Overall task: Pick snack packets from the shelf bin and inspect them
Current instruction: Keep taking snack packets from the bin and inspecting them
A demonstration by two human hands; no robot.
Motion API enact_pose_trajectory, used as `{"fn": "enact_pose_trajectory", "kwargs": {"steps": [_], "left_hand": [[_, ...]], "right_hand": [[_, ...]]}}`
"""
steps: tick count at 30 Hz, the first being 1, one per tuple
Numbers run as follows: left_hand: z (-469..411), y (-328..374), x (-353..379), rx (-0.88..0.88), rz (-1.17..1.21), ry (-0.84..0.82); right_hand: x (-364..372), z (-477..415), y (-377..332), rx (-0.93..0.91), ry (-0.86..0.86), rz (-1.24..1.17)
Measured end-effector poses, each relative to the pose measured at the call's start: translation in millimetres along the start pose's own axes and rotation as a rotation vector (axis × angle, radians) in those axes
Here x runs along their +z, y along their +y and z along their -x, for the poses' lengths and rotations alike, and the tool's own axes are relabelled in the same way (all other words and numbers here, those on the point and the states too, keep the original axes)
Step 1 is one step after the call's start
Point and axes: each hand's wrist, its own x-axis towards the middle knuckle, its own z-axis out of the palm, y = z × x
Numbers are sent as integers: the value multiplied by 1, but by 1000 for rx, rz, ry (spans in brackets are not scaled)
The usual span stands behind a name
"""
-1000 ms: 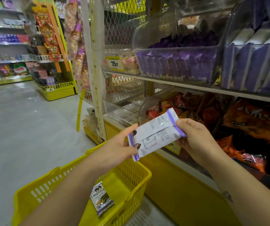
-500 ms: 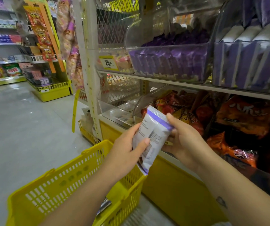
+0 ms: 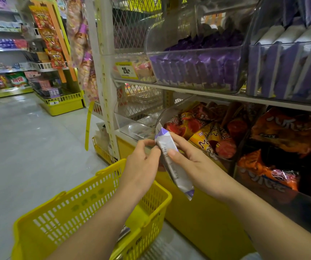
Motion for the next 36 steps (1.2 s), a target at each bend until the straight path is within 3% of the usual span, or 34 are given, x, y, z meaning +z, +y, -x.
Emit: {"fn": "enact_pose_trajectory", "kwargs": {"steps": [5, 13, 19, 25, 29, 36], "left_hand": [[-1, 0, 1, -115, 129, -72], [0, 0, -2, -157, 56, -284], [1, 3, -7, -221, 92, -324], [9, 15, -6, -335, 449, -475], [15, 14, 3, -266, 487, -514], [8, 4, -5, -186, 452, -563]], "right_hand": [[-3, 0, 0, 10, 7, -2], [-8, -4, 4, 172, 75, -308], [-9, -5, 7, 225, 63, -432], [-7, -8, 12, 189, 161, -230], [-3, -10, 17, 179, 179, -144], [-17, -9, 25, 220, 244, -317]]}}
